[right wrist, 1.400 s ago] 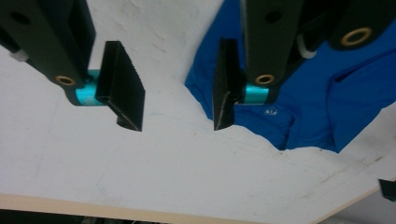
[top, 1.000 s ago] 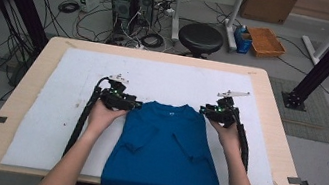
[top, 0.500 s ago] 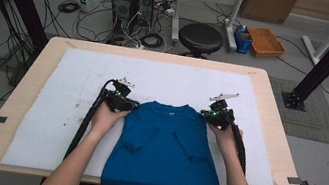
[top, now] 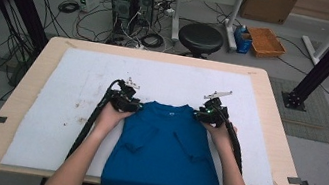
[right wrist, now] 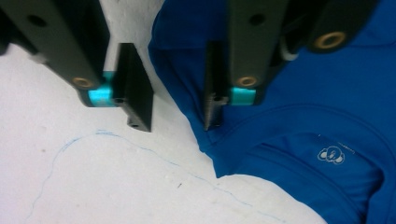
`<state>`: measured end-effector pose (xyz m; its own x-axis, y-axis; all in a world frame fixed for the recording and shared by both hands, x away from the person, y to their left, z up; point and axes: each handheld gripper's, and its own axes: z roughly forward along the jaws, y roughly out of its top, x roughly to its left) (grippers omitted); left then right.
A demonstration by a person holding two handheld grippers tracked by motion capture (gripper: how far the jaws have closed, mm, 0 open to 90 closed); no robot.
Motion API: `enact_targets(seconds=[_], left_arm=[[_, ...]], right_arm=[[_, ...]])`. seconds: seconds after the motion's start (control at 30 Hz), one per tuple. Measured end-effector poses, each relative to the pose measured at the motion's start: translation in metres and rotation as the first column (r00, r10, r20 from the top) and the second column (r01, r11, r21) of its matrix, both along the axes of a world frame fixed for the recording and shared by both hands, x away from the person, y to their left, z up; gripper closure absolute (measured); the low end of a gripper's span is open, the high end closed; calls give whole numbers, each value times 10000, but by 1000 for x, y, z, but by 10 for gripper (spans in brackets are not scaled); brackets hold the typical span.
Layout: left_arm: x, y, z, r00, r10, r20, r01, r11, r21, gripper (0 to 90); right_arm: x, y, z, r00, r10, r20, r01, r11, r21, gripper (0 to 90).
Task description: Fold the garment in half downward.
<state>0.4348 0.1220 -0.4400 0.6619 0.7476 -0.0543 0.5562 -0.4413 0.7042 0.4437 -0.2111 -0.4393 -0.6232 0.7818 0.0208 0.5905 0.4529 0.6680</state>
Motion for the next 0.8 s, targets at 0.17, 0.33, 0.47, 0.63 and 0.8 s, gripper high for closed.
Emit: enact_targets(seconds=[0.17, 0.33, 0.47, 0.63, 0.8], left_arm=[[-3, -6, 0, 9991, -340, 240, 332, 9990, 301, 867], [-2, -2, 2, 9990, -328, 310, 328, 9995, 3, 876], [0, 3, 5, 9972, -363, 652, 392, 9983, -435, 878], [6, 9, 8, 9965, -133, 829, 201, 9964, -818, 880], [5, 16, 20, 9925, -163, 1211, 298, 9934, -1109, 880]], right_arm=[[-3, 5, 1, 9990, 325, 321, -313, 9988, -384, 882], [-4, -1, 6, 9988, 212, 431, -228, 9990, 387, 886], [-4, -8, 12, 9977, 87, 670, -161, 9937, 1112, 886], [2, -11, 14, 9966, -175, 806, 31, 9844, 1760, 889], [9, -12, 20, 9967, -254, 766, 78, 9752, 2213, 889]])
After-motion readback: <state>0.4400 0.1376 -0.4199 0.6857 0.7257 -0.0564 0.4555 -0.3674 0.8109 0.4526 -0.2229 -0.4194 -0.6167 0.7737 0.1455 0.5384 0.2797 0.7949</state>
